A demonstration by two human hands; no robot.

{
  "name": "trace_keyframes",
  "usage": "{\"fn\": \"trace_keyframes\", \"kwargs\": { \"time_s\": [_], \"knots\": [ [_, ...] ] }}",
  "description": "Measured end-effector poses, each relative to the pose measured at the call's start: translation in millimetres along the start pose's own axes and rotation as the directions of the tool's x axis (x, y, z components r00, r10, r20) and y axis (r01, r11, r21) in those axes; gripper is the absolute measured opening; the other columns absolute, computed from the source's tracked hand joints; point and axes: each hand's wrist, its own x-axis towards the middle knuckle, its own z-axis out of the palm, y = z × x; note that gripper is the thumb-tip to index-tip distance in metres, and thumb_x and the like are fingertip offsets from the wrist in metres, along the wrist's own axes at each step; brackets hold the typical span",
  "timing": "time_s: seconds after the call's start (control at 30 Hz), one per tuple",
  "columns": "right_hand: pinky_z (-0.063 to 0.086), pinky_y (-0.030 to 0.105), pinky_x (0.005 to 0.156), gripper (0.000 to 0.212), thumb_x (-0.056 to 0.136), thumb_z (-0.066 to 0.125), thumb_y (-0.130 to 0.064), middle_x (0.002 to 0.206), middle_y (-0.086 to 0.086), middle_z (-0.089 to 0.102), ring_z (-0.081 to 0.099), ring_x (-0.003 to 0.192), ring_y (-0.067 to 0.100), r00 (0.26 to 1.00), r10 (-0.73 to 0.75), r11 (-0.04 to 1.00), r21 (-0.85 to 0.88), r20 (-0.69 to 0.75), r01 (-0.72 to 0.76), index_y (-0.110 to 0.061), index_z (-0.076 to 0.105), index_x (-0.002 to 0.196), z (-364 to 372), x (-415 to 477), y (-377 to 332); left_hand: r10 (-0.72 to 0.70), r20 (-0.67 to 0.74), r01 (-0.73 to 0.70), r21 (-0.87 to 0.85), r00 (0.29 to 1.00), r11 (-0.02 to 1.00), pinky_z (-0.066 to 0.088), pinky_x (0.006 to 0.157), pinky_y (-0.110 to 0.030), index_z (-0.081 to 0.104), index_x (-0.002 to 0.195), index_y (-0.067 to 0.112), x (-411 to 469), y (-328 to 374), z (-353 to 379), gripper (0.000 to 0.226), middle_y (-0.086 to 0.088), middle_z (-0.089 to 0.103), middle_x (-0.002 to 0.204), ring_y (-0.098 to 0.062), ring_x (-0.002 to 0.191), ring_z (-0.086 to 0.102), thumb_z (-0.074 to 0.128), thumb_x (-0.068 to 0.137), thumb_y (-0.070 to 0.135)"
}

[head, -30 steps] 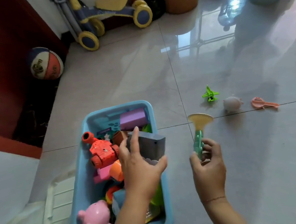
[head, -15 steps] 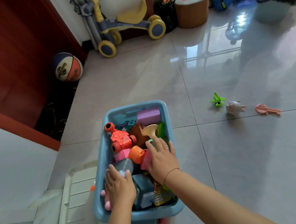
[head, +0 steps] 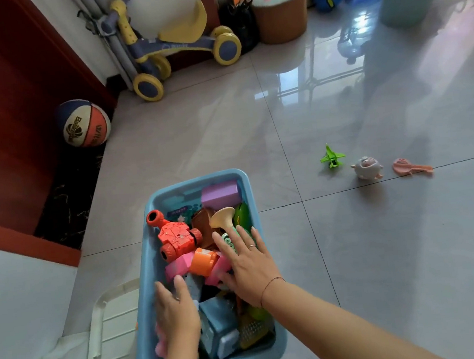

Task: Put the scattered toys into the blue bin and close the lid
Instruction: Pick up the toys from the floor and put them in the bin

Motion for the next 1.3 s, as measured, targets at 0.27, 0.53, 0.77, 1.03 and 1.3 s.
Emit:
{"fn": "trace_keyframes", "kwargs": {
  "time_s": [0.27, 0.53, 0.77, 1.03, 1.3],
  "knots": [
    [0.022, 0.048, 0.11, 0.069, 0.082, 0.032, -0.053, 0.15, 0.01, 0.032, 0.035, 0.133, 0.03, 0.8, 0.517, 0.855, 0.23, -0.304, -0.465, -0.019, 0.033, 0.142, -35.0, -20.9, 165.1, 0.676, -0.231, -0.705, -0.071, 0.7, 0.706, 0.02, 0.115, -0.039, 0.042, 0.137, 0.004, -35.1, 156.9, 57.2, 0.062, -0.017, 0.041, 0.145, -0.029, 0.137, 0.032, 0.033, 0.089, 0.042],
    [0.018, 0.049, 0.113, 0.074, 0.083, 0.061, -0.04, 0.152, 0.006, 0.024, 0.024, 0.139, 0.028, 0.656, 0.731, 0.665, -0.019, -0.186, -0.747, -0.024, 0.024, 0.145, -76.6, -38.8, 390.4, 0.781, 0.472, -0.904, 0.095, 0.41, 0.417, 0.008, 0.117, -0.035, 0.014, 0.15, 0.022, -42.1, 266.0, 241.9, 0.071, -0.004, 0.01, 0.158, -0.024, 0.145, 0.011, 0.049, 0.092, 0.044],
    [0.013, 0.045, 0.115, 0.088, 0.078, 0.062, -0.053, 0.155, 0.002, 0.018, 0.015, 0.144, 0.021, 0.618, 0.779, 0.618, -0.039, -0.103, -0.785, -0.029, 0.013, 0.147, -73.9, -11.6, 482.0, 0.721, 0.601, -0.937, 0.178, 0.346, 0.301, 0.009, 0.116, -0.041, 0.008, 0.15, 0.029, -19.9, 301.0, 347.8, 0.081, -0.007, 0.006, 0.158, -0.028, 0.145, 0.008, 0.053, 0.087, 0.052],
    [0.015, 0.051, 0.11, 0.041, 0.085, 0.056, -0.033, 0.132, 0.009, 0.048, 0.044, 0.121, 0.035, 0.658, 0.697, 0.66, -0.105, -0.285, -0.744, -0.025, 0.052, 0.125, -20.7, -14.4, 466.9, 0.611, 0.768, -0.969, 0.05, 0.192, 0.241, 0.034, 0.107, -0.043, 0.025, 0.144, 0.034, -32.6, 305.8, 396.4, 0.072, -0.005, 0.013, 0.155, -0.036, 0.133, 0.033, 0.064, 0.083, 0.038],
    [0.044, 0.043, 0.08, 0.046, 0.078, 0.058, -0.016, 0.117, 0.017, 0.043, 0.055, 0.092, 0.039, 0.596, 0.774, 0.619, 0.06, -0.211, -0.783, -0.011, 0.045, 0.123, -33.1, 8.2, 421.5, 0.706, 0.514, -0.829, 0.016, 0.487, 0.56, 0.047, 0.08, -0.04, 0.042, 0.132, 0.026, -37.7, 241.7, 341.6, 0.046, -0.007, 0.037, 0.131, -0.036, 0.106, 0.05, 0.054, 0.088, 0.025]
  ]
}}
